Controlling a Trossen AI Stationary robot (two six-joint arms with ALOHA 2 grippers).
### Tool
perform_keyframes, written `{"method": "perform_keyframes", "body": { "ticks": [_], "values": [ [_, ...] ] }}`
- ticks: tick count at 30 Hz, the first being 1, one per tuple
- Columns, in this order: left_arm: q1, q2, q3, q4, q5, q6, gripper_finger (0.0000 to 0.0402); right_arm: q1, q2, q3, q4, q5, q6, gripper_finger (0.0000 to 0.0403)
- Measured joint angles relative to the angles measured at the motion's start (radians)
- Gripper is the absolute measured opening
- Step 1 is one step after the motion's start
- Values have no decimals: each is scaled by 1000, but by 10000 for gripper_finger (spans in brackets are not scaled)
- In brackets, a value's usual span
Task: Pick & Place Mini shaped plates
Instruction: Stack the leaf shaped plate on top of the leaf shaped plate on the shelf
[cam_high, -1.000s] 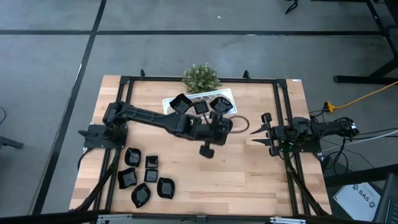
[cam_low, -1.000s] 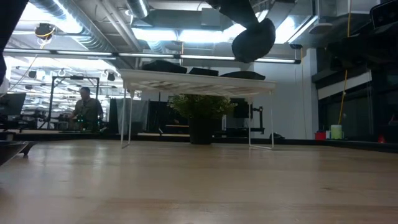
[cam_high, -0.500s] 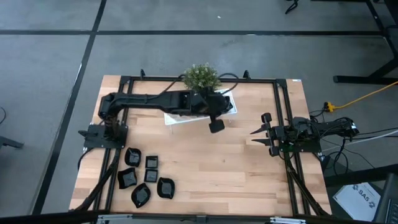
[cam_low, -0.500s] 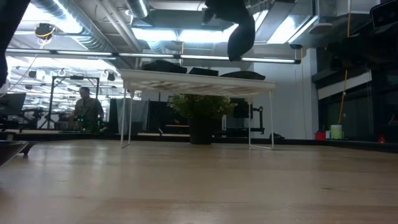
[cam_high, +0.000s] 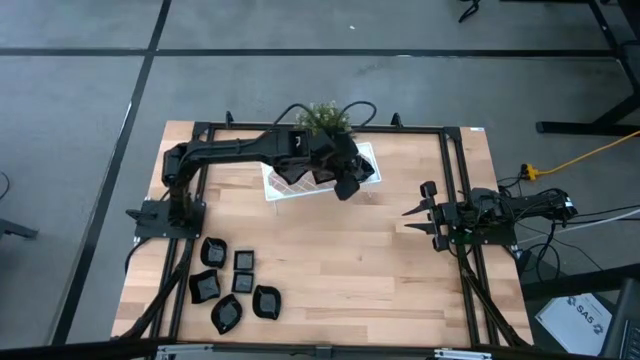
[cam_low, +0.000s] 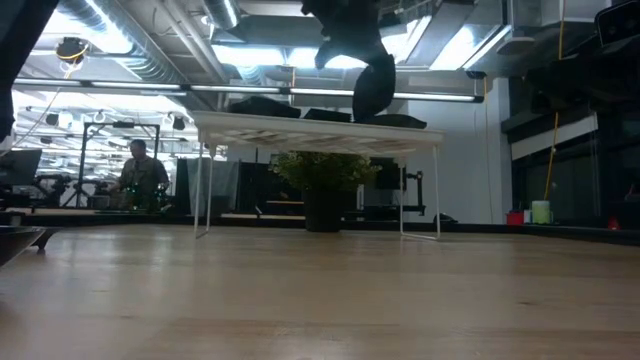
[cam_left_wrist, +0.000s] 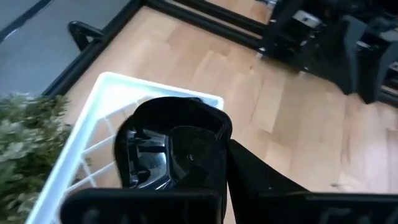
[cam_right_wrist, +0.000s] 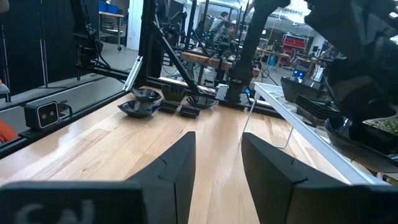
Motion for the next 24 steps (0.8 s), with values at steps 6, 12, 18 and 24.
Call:
{"method": "perform_keyframes", "body": {
  "ticks": [6, 12, 18, 24],
  "values": [
    [16, 0, 0, 3, -22, -8, 11, 0, 0, 0, 0, 0, 0, 129],
    [15, 0, 0, 4, -22, -6, 12, 0, 0, 0, 0, 0, 0, 129],
    [15, 0, 0, 4, -22, 33, 13, 0, 0, 0, 0, 0, 0, 129],
    [14, 0, 0, 4, -22, 36, 13, 0, 0, 0, 0, 0, 0, 129]
  ]
}}
